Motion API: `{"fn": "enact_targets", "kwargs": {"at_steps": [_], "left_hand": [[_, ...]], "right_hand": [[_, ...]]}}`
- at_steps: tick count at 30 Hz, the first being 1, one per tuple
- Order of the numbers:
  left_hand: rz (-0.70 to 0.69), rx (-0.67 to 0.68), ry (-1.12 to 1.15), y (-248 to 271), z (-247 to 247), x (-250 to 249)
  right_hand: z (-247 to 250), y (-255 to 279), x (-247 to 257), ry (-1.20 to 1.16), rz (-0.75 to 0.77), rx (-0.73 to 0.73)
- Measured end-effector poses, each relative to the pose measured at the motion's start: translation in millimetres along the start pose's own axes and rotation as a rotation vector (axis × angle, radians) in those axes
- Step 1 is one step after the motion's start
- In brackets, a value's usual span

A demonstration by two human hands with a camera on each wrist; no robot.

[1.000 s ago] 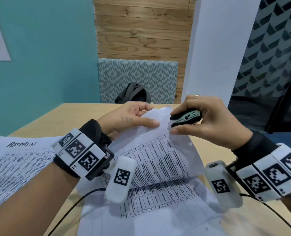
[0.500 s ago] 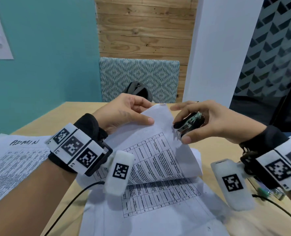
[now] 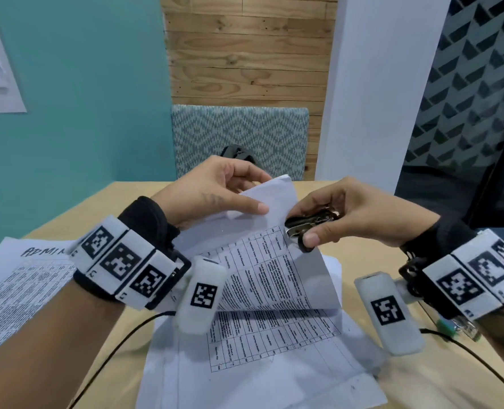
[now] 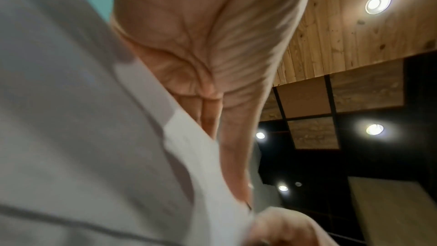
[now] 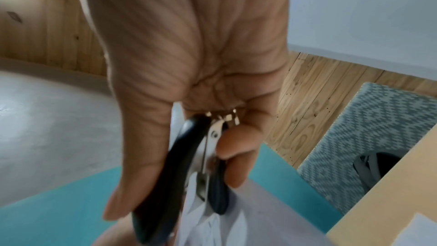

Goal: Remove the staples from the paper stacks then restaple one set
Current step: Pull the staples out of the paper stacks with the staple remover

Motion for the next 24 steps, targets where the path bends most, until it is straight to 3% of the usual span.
{"fn": "enact_targets", "kwargs": {"at_steps": [3, 5, 7, 10, 13, 15, 19, 24], "left_hand": [[0.152, 0.138, -0.26, 11.2, 29.6, 21.9], [0.243, 0.074, -0.32, 25.0, 65.2, 40.7], [0.288, 0.01, -0.245, 42.4, 90.9, 61.9], [0.329, -0.051, 0.069, 66.5, 92.2, 93.7], [0.293, -0.141, 0.29, 70.3, 65.5, 110.2], [0.264, -0.211, 0.322, 63.6, 49.1, 110.7], [0.108, -0.412, 0.222, 46.6, 51.6, 83.7], [-0.093, -0.636, -0.001, 41.3, 100.4, 32.1]], "right_hand": [[8.6, -1.6, -2.0, -0.002, 0.003, -0.041], [17.0, -1.7, -2.2, -0.02, 0.028, -0.074], [26.8, -1.2, -2.2, -0.069, 0.059, -0.122], [40.3, -0.7, -3.2, -0.163, 0.109, -0.173], [44.9, 0.5, -1.9, -0.203, 0.146, -0.191], [44.7, 1.5, 0.8, -0.203, 0.163, -0.2], [49.6, 5.3, 4.2, -0.246, 0.204, -0.263], [49.9, 1.2, -2.1, -0.277, 0.2, -0.384]]}}
Point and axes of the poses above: each hand's wrist, its own y-axis away from the middle knuckle, its own z-axis out of the back of the hand, x = y × z, the point moved 6 cm from there along -y, towards the middle knuckle, and after that the axes turned 11 degrees about -z, right-handed, at the moved point
